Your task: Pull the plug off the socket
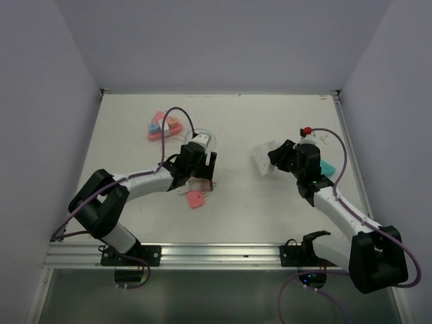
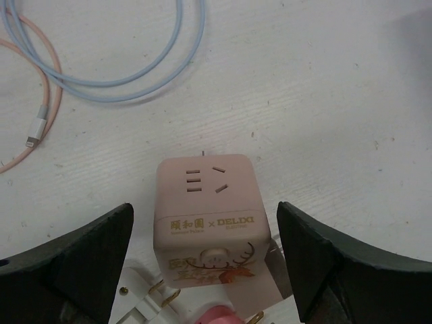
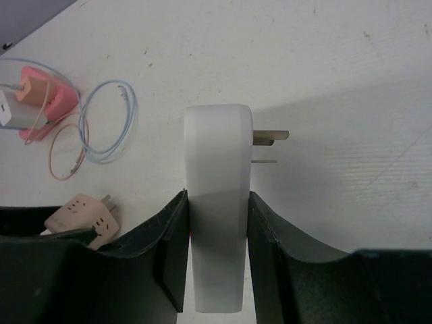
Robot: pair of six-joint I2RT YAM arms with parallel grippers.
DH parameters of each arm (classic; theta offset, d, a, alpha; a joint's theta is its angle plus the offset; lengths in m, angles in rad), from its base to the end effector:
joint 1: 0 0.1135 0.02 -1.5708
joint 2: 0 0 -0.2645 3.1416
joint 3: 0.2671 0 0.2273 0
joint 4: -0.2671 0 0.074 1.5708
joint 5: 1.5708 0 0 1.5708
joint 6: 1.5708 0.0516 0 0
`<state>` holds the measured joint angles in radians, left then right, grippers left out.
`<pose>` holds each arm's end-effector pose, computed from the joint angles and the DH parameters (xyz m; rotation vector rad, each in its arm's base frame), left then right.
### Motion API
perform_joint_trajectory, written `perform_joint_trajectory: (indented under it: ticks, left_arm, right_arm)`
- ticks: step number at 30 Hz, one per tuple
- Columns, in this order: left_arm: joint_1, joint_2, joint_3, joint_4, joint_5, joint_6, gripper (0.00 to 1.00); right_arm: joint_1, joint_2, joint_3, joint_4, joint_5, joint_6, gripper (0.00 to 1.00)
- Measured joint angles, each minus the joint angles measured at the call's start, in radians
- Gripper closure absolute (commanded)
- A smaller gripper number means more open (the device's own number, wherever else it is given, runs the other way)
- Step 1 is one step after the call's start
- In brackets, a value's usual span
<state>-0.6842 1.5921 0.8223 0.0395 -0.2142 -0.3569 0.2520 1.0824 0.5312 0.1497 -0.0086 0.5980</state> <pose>0.2530 -0.1922 0.1854 0.2652 2.2832 -0.2961 0.2223 0.0577 0.2343 0.3413 1.9864 0.5579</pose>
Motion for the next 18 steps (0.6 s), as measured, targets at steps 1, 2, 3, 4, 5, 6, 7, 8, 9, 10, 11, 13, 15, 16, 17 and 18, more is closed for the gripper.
perform_joint_trajectory:
  ticks: [1,2,3,4,5,6,7,8,9,10,11,13,15,16,17,18]
  left_arm:
    - [0.000,-0.009,0.000,-0.004,0.000,-0.001,0.06]
    - [0.000,-0.020,0.000,-0.004,0.000,-0.006,0.05]
    - [0.000,-0.033,0.000,-0.005,-0.001,-0.009,0.01]
    - [0.000,-0.048,0.001,-0.010,-0.002,-0.010,0.00]
    - [0.000,-0.063,0.004,-0.019,-0.003,-0.016,0.00]
    - [0.000,-0.077,0.008,-0.029,-0.005,-0.019,0.00]
    - [0.000,-0.094,0.015,-0.044,-0.010,-0.022,0.00]
    - [0.000,-0.113,0.024,-0.067,-0.017,-0.026,0.00]
    - [0.000,-0.134,0.035,-0.092,-0.027,-0.029,0.00]
    - [0.000,-0.157,0.052,-0.124,-0.042,-0.037,0.00]
    - [0.000,-0.179,0.076,-0.167,-0.062,-0.047,0.00]
    - [0.005,-0.219,0.132,-0.241,-0.095,-0.059,0.00]
    - [0.021,-0.262,0.184,-0.301,-0.114,-0.070,0.00]
    - [0.036,-0.290,0.200,-0.325,-0.121,-0.071,0.00]
    - [0.053,-0.322,0.211,-0.348,-0.128,-0.071,0.00]
    - [0.074,-0.354,0.219,-0.369,-0.132,-0.071,0.00]
  right_arm:
    - [-0.012,0.016,0.000,0.020,-0.002,0.011,1.00]
    - [-0.026,0.035,-0.001,0.041,-0.002,0.020,1.00]
    - [-0.039,0.055,-0.001,0.058,-0.002,0.030,1.00]
    - [-0.053,0.074,-0.001,0.074,-0.002,0.039,1.00]
    - [-0.066,0.091,-0.001,0.090,-0.002,0.046,1.00]
    - [-0.082,0.115,-0.001,0.113,-0.003,0.055,1.00]
    - [-0.099,0.142,-0.001,0.134,-0.002,0.064,1.00]
    - [-0.119,0.170,0.000,0.155,-0.002,0.072,1.00]
    - [-0.140,0.200,0.001,0.174,-0.003,0.082,1.00]
    - [-0.161,0.234,0.004,0.189,-0.004,0.091,1.00]
    - [-0.187,0.270,0.011,0.213,-0.013,0.108,1.00]
    - [-0.229,0.343,0.042,0.271,-0.035,0.139,1.00]
    - [-0.270,0.420,0.079,0.325,-0.058,0.166,1.00]
    - [-0.288,0.460,0.100,0.348,-0.072,0.182,1.00]
    - [-0.300,0.491,0.118,0.366,-0.080,0.192,1.00]
    - [-0.314,0.526,0.140,0.386,-0.091,0.204,1.00]
